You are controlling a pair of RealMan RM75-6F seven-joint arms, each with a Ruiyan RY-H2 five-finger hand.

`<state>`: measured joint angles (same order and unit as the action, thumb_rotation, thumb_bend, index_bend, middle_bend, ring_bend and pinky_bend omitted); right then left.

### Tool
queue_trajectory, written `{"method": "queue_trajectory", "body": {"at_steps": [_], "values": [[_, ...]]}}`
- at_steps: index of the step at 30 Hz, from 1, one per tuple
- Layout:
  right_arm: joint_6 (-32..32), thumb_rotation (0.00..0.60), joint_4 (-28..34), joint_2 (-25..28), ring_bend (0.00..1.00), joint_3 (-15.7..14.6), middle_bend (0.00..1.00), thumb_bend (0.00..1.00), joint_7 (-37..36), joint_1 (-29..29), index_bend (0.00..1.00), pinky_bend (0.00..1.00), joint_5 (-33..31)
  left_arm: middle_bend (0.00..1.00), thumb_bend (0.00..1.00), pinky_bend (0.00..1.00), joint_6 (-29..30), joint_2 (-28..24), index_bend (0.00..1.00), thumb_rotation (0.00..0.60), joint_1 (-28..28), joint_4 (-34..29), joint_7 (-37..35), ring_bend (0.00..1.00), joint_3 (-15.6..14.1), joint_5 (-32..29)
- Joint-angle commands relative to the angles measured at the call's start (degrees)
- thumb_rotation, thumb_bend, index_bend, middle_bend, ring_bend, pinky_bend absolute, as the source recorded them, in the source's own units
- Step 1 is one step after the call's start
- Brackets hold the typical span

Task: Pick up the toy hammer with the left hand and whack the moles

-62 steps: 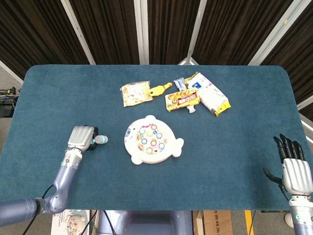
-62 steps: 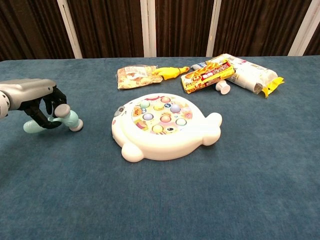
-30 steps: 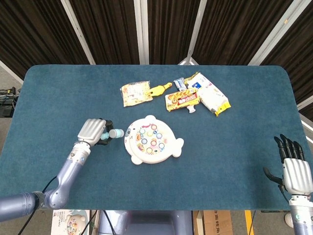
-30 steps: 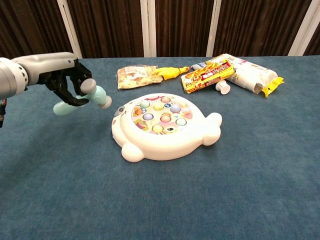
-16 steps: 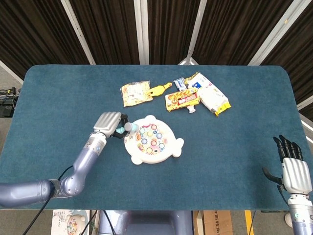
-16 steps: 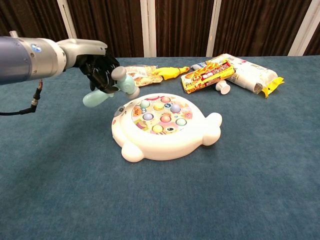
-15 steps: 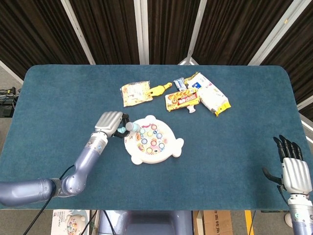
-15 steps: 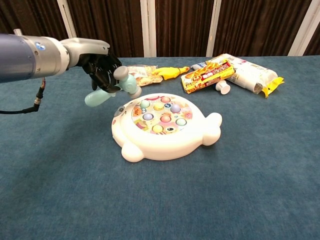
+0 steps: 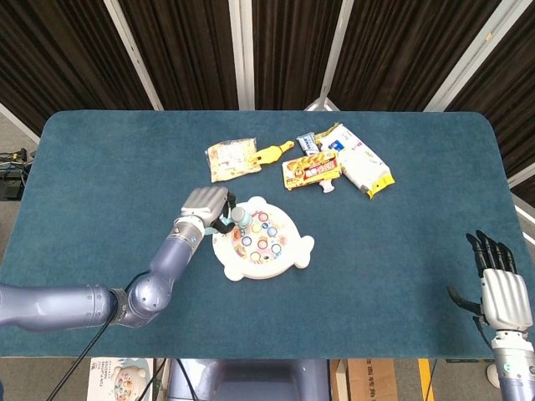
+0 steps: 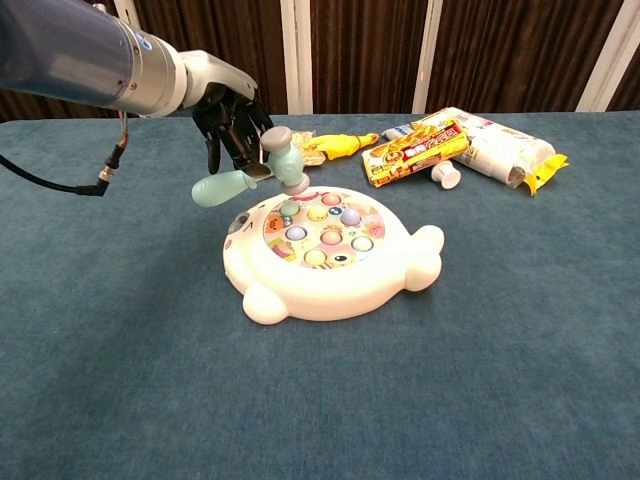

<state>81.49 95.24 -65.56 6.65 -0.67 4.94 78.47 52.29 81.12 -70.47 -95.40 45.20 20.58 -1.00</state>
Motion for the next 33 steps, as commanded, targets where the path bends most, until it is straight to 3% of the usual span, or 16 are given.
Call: {"method": "queue_trajectory", "body": {"at_steps": [1,33], "values": [[-0.02,0.600,-0.01,-0.01,0.00,-0.02,0.00,0.25,-0.02,0.01,0.00,0.00,0.01,0.55,0.64,0.52,0.00,-0.93,0.61,0.600,-1.83,-0.15,1.24,0.40,-1.14,-2.80],[-0.55,0.600,0.15,0.08,0.00,-0.02,0.00,0.25,-0.21,0.14,0.00,0.00,-0.60,0.56,0.65,0.52,-1.09,3.54,0.61,0.600,-3.92,5.70,-1.95,0.40,-6.83,0.32]]}}
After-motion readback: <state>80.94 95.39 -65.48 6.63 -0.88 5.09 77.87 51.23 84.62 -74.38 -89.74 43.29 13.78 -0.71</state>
